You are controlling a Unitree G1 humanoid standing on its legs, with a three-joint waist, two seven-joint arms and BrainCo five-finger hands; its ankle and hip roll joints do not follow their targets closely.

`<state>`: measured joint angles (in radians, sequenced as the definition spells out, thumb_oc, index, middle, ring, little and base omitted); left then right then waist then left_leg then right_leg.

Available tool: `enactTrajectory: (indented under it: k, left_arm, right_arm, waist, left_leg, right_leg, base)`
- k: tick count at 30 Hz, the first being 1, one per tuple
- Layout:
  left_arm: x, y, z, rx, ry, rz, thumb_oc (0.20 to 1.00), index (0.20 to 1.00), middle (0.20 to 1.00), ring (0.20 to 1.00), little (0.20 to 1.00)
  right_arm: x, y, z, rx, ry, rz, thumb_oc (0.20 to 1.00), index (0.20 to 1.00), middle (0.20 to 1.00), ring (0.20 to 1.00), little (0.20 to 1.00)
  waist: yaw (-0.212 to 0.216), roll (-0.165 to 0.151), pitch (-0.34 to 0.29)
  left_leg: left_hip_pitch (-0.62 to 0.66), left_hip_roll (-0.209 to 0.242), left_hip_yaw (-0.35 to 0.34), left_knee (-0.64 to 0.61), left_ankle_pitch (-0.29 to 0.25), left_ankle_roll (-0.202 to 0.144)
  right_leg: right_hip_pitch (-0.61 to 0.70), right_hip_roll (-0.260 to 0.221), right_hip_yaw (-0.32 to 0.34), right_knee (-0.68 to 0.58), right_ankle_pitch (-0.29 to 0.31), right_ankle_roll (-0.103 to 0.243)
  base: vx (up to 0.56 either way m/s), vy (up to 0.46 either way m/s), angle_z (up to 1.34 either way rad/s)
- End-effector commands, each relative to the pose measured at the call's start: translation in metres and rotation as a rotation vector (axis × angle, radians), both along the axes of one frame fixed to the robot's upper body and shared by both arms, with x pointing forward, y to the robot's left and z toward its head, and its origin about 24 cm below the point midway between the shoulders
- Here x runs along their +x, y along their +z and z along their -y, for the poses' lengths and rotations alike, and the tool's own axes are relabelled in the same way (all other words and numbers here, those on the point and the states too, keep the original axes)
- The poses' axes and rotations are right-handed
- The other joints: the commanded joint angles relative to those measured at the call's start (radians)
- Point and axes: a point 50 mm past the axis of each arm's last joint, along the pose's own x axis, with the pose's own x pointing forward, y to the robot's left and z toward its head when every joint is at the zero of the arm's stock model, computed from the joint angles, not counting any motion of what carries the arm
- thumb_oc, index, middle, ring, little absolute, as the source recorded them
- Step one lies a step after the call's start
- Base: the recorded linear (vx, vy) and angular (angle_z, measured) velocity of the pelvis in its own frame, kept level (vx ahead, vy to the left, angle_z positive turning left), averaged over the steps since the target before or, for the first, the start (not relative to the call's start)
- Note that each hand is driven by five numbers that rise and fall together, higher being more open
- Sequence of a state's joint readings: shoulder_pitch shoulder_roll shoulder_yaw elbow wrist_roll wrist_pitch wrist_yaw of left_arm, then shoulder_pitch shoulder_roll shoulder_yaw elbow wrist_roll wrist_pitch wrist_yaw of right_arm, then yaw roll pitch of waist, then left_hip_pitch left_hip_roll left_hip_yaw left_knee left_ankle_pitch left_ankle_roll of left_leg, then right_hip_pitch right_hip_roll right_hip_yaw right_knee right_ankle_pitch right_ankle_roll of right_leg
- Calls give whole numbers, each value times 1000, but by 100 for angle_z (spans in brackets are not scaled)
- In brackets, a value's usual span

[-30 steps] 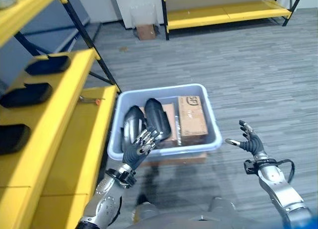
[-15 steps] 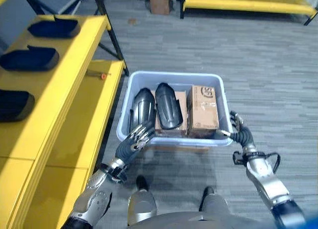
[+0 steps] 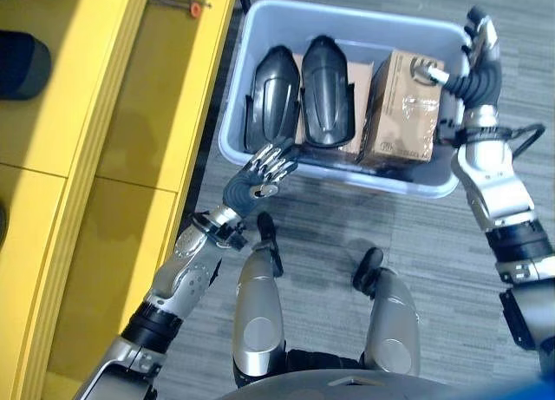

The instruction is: Move parts from the plastic box to the shelf.

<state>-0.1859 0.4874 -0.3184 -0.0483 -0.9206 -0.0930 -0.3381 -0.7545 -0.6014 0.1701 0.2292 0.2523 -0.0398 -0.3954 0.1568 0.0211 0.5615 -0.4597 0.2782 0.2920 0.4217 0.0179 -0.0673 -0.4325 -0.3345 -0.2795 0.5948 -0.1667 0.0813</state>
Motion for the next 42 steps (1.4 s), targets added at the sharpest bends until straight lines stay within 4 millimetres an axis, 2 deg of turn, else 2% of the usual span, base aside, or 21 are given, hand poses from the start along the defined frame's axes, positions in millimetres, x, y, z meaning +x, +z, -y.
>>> enactTrajectory:
  k: [1,2,3,9,23,29,30,32,33,34,35,42]
  left_arm:
    - [-12,13,4,-48,7,83,1000,1000,1000,1000,1000]
    - [-12,13,6,-48,5,84,1000,1000,1000,1000,1000]
    - [-13,13,7,-46,2,83,1000,1000,1000,1000,1000]
    - [-12,14,10,-58,-3,76,1000,1000,1000,1000,1000]
    - [-7,36,24,-82,-84,191,1000,1000,1000,1000,1000]
    - [-2,40,10,-80,44,209,1000,1000,1000,1000,1000]
    - [-3,53,-5,-133,180,312,1000,1000,1000,1000,1000]
    - [-5,67,-20,-206,314,393,1000,1000,1000,1000,1000]
    - [-5,71,-25,-246,335,407,1000,1000,1000,1000,1000]
    - [-8,85,-37,-313,411,487,1000,1000,1000,1000,1000]
    - [-10,94,-41,-339,419,527,1000,1000,1000,1000,1000]
    - [-17,104,-37,-330,390,616,1000,1000,1000,1000,1000]
  right_arm:
    - [-4,13,2,-15,-25,56,1000,1000,1000,1000,1000]
    - [-3,15,2,-21,-35,65,1000,1000,1000,1000,1000]
    - [-3,16,2,-25,-47,67,1000,1000,1000,1000,1000]
    - [6,26,2,-33,-92,54,1000,1000,1000,1000,1000]
    - [23,21,-2,-35,-149,-20,1000,1000,1000,1000,1000]
    - [26,28,-8,-91,-170,-9,1000,1000,1000,1000,1000]
    - [26,30,-8,-119,-210,3,1000,1000,1000,1000,1000]
    - [26,29,-7,-114,-224,13,1000,1000,1000,1000,1000]
    - [26,28,-8,-117,-232,21,1000,1000,1000,1000,1000]
    - [26,30,-13,-133,-253,76,1000,1000,1000,1000,1000]
    - [25,32,-16,-140,-256,110,1000,1000,1000,1000,1000]
    - [24,26,-22,-136,-271,112,1000,1000,1000,1000,1000]
  waist:
    - [23,-4,-42]
    - [24,-3,-42]
    - [24,-4,-42]
    - [36,7,-42]
    - [43,22,-42]
    - [48,31,-42]
    - [56,36,-42]
    - [64,37,-42]
    - [67,37,-42]
    - [80,36,-42]
    - [89,31,-42]
    - [101,21,-42]
  left_leg:
    - [-5,-46,-55,15,-58,12]
    - [-24,-45,-59,35,-66,14]
    - [-31,-49,-69,65,-98,7]
    - [-131,-56,-95,159,-146,23]
    - [-277,-60,-126,253,-177,38]
    - [-300,-50,-125,246,-165,30]
    - [-304,-56,-127,235,-156,32]
    - [-306,-64,-131,226,-150,32]
    - [-307,-69,-135,223,-148,33]
    - [-309,-83,-144,211,-141,32]
    - [-312,-89,-152,208,-137,31]
    - [-313,-88,-159,218,-139,33]
  right_leg:
    - [5,22,-72,81,-23,-6]
    - [-12,22,-69,103,-30,-10]
    - [-18,17,-56,135,-57,0]
    - [-115,5,-43,244,-98,-10]
    - [-273,-8,-20,371,-127,-16]
    - [-308,-11,-17,369,-112,-8]
    - [-317,-11,-17,374,-111,-8]
    - [-317,-10,-19,375,-113,-8]
    - [-317,-9,-19,375,-113,-8]
    - [-318,-5,-22,375,-113,-7]
    - [-318,-7,-31,374,-106,-4]
    - [-313,-18,-50,395,-109,-2]
  base:
    - [-63,31,-5]
    - [34,13,-7]
    - [41,3,-8]
    - [-33,-5,1]
    - [-49,-11,6]
    - [-41,-10,2]
    - [-42,-23,3]
    - [-21,-39,5]
    - [-14,-99,7]
    - [-10,-150,18]
    - [6,-202,31]
    - [19,-59,15]
